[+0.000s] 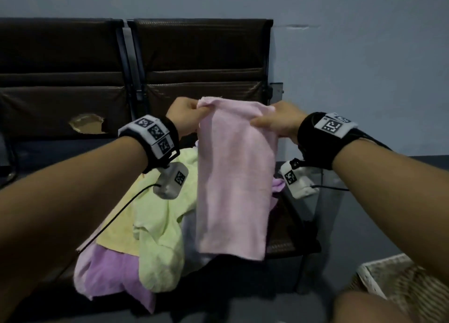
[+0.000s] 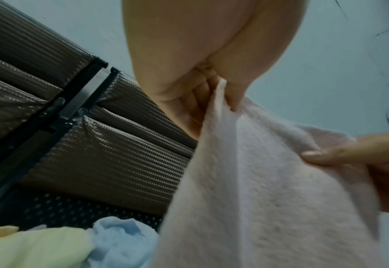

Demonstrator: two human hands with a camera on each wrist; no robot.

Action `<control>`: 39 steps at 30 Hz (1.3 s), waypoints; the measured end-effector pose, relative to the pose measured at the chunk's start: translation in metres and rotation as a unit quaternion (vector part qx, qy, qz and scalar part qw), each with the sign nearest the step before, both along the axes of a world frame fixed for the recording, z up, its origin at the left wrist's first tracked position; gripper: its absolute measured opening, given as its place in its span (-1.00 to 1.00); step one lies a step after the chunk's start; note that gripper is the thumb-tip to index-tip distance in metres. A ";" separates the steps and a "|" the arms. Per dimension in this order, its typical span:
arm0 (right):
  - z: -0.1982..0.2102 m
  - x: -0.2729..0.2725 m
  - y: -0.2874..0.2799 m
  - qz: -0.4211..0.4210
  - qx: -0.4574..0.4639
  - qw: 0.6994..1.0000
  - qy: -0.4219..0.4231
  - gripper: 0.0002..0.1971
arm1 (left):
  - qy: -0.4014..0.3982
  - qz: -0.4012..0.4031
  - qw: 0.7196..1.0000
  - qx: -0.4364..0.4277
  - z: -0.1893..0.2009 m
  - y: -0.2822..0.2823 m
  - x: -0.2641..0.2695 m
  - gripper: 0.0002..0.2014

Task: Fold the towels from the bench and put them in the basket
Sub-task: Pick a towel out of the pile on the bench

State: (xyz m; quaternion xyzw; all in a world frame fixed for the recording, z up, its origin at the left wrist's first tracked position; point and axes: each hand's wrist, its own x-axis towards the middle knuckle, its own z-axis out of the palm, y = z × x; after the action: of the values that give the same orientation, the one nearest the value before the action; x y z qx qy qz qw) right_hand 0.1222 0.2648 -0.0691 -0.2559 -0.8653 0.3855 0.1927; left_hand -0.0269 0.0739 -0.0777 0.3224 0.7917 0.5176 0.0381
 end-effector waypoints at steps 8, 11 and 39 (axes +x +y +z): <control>0.021 -0.042 0.026 -0.012 -0.038 0.963 0.268 -0.80 | 0.027 -0.023 0.976 0.213 0.038 0.051 -0.045 -0.85; 0.011 -0.035 0.027 0.021 -0.077 0.949 0.306 -0.90 | -0.035 -0.102 0.964 0.242 0.035 0.042 -0.039 -0.86; -0.205 -0.042 0.056 -0.104 -0.116 0.982 -0.109 -0.46 | -0.141 0.025 0.983 -0.112 -0.181 0.065 -0.037 -0.65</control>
State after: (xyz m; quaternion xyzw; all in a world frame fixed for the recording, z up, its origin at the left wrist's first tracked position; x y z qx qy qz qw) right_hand 0.0805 0.3205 -0.2744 -0.4058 -0.7992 0.4307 0.1055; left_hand -0.0639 0.1389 -0.2585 0.2195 0.8393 0.4666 0.1723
